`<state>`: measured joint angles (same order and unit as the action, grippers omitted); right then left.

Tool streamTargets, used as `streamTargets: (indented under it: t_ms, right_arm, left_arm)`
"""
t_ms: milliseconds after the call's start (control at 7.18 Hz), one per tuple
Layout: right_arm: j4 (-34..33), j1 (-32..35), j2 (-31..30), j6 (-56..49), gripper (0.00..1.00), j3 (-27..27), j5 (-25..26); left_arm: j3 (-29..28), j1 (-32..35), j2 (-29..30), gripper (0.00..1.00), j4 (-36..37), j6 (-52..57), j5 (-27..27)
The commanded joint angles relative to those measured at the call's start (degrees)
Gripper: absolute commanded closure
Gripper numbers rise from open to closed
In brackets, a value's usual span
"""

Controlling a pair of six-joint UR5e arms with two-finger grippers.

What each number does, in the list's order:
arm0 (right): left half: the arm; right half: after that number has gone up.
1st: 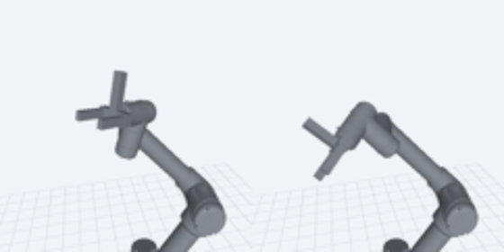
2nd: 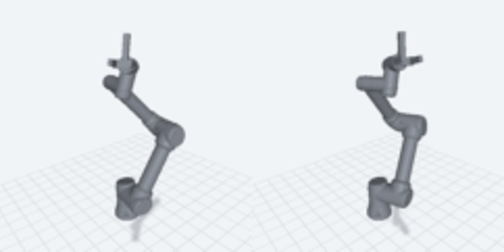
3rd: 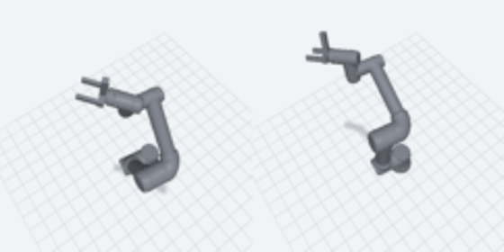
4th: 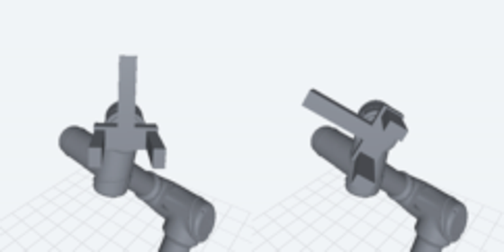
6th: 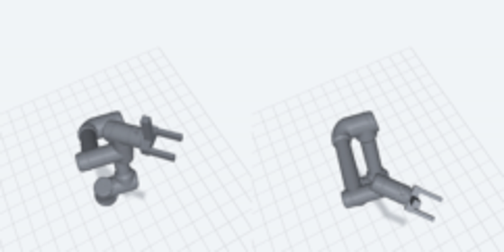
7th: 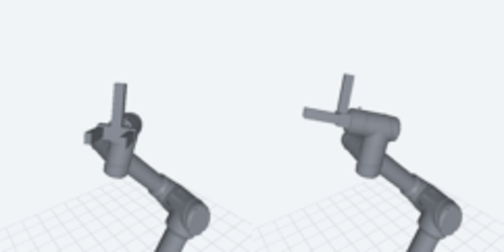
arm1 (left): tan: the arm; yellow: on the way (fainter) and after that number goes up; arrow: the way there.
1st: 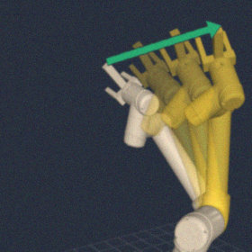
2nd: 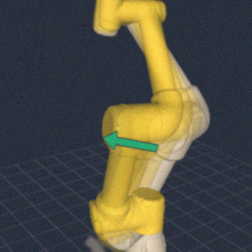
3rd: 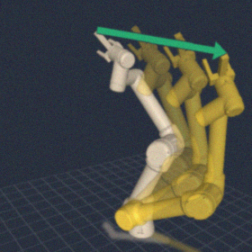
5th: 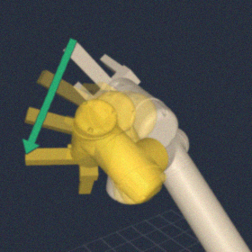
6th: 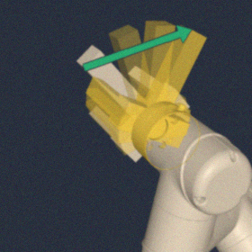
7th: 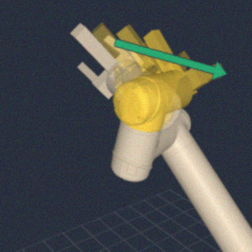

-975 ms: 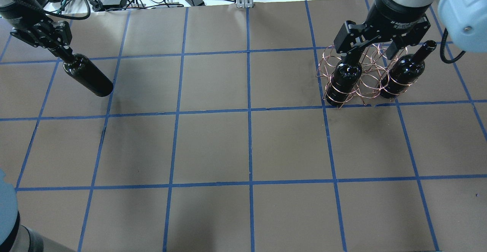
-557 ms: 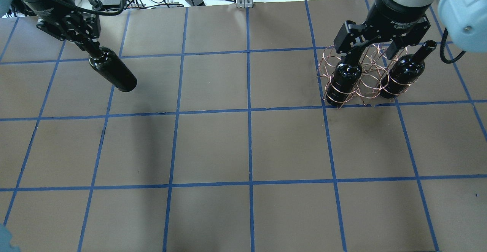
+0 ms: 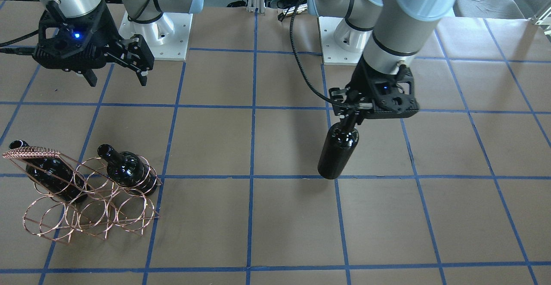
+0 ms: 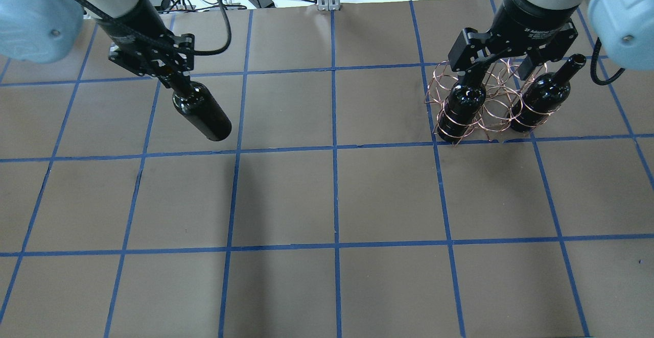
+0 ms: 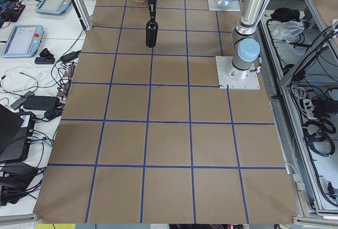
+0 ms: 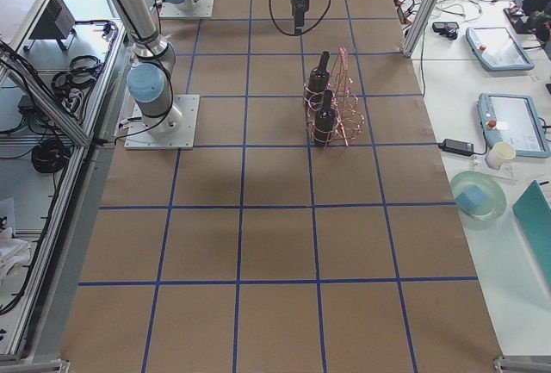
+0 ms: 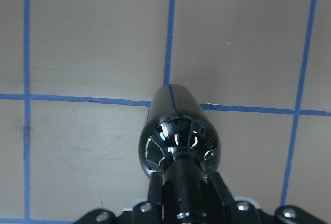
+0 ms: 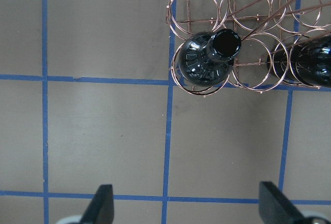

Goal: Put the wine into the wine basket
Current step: 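Carry the upright bottle with the left gripper toward the table center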

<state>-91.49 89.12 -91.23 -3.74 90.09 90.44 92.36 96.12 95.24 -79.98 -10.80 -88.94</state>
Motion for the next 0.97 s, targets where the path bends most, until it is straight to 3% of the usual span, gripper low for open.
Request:
streamTargets:
  t_ms: [0,418,835]
  right_arm:
    - [0.0,0.0,0.0,0.0,0.00,0.0,0.0]
    - [0.0,0.0,0.0,0.0,0.00,0.0,0.0]
    - [0.0,0.0,0.0,0.0,0.00,0.0,0.0]
  left_arm:
    - [4.2,8.5,-1.6,1.00,2.6,-6.5,0.1]
    - [8.6,16.3,-2.8,1.00,2.6,-11.7,0.3]
    - [10.1,19.5,-3.1,1.00,2.4,-13.2,0.2]
